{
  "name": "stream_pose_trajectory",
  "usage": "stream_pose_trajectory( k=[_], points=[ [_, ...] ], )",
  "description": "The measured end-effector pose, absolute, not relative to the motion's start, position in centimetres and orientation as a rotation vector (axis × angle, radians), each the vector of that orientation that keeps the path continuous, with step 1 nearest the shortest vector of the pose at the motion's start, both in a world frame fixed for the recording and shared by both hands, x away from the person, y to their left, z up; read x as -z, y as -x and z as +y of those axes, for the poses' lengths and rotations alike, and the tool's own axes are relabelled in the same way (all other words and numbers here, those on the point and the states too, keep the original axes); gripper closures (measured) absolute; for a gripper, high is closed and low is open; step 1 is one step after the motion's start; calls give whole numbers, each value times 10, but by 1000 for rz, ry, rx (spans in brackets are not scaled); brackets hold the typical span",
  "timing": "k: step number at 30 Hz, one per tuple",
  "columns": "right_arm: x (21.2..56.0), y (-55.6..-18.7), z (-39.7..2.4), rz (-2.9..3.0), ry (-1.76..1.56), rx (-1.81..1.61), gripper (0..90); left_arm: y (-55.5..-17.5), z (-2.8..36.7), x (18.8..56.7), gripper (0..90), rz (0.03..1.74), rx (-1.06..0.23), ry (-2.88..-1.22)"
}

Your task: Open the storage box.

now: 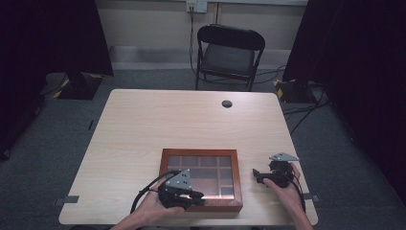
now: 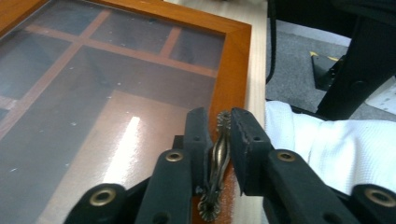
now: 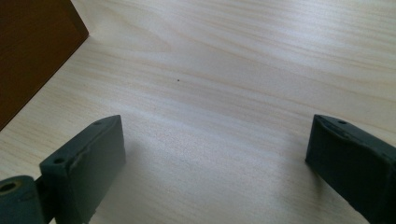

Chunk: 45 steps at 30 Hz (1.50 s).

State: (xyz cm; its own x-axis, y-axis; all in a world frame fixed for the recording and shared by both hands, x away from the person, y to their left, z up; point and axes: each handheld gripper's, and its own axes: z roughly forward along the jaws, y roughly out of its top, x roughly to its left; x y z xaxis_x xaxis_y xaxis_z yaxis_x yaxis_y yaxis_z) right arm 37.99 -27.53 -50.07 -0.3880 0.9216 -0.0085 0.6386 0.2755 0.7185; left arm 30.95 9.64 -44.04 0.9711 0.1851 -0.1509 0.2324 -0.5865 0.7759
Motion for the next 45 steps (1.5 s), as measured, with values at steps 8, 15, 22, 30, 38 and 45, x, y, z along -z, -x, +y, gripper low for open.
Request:
stream_pose_trajectory(
  k=[8, 15, 22, 30, 38, 45],
  points=[
    [501, -380, -275, 2124, -1406, -894, 38, -313, 97, 441, 817, 284, 98, -2216],
    [500, -380, -276, 2143, -1389, -902, 46, -319, 96, 439, 829, 292, 160, -2224],
    [496, -378, -272, 2201, -1347, -943, 141, -322, 98, 437, 829, 323, 197, -2178],
    [483, -369, -263, 2250, -1262, -1082, 145, -324, 99, 431, 829, 325, 211, -2188],
    [477, -364, -257, 2315, -1206, -1181, 146, -329, 101, 422, 828, 344, 248, -2174],
    [472, -358, -249, 2365, -1118, -1265, 147, -332, 99, 416, 828, 362, 266, -2173]
  ],
)
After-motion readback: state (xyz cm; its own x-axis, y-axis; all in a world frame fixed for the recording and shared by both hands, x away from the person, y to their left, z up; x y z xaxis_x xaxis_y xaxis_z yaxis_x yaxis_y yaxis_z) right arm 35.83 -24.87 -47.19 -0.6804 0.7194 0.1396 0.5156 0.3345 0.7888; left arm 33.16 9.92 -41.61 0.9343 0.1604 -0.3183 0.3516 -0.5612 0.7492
